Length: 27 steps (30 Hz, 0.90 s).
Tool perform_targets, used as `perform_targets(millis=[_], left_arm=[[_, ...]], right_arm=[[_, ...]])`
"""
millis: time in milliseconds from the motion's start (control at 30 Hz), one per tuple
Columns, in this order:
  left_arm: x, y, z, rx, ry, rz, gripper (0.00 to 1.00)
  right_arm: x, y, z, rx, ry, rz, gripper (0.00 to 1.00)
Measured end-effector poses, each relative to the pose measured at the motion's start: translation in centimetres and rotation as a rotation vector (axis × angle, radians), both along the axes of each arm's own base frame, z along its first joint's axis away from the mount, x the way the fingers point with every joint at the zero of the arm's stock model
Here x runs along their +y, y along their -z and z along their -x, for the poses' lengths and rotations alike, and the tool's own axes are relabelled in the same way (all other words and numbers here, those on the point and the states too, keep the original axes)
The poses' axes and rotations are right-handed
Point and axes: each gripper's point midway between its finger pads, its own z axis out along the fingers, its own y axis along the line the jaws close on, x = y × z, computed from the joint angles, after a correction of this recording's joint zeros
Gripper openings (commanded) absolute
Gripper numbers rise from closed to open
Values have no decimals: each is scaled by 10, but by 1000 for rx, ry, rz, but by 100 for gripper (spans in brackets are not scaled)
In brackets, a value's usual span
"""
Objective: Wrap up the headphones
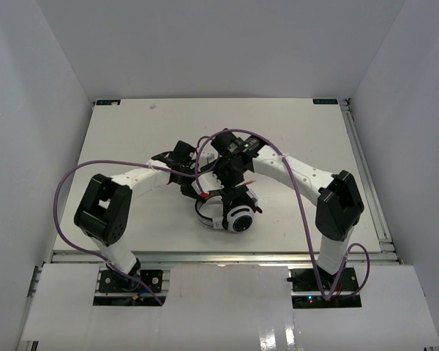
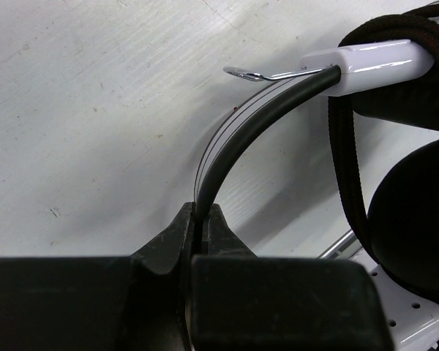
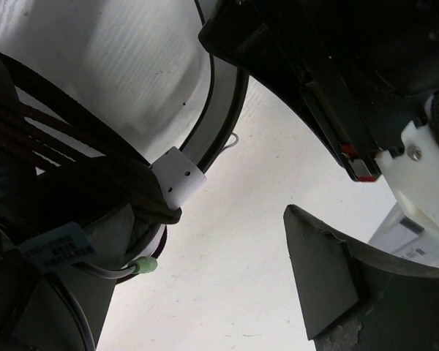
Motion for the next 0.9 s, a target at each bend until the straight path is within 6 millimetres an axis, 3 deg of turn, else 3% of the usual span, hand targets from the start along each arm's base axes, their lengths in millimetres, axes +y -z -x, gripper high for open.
perform_targets(millis=[200,533,700,900], left_arm=[[1,3,-1,17,-22,-3,0],[7,1,-11,10,-70,-8,0],[7,-1,-15,2,-88,-4,0],[8,-2,-19,4,-113,6,0]], right_arm=[[-10,-6,-2,-30,36,16,90],[-8,-7,16,98,83,-15,90],[-2,-5,10,117,148,-29,90],[-4,-7,-11,47,253,-31,90]])
